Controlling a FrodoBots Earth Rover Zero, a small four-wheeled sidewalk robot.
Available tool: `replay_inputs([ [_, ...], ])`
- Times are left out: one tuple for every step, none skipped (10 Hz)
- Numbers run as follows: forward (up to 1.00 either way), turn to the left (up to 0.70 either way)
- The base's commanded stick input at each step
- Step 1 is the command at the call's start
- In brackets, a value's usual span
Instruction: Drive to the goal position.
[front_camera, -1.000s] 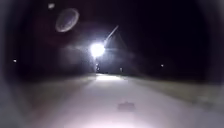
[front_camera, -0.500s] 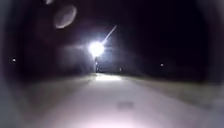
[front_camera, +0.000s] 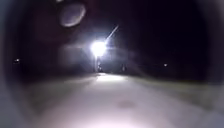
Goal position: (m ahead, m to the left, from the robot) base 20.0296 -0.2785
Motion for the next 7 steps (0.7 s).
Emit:
replay_inputs([
  [0.70,0.00],
  [0.70,0.00],
  [0.70,0.00],
  [0.70,0.00],
  [0.70,0.00],
  [0.70,0.00],
  [0.70,0.00],
])
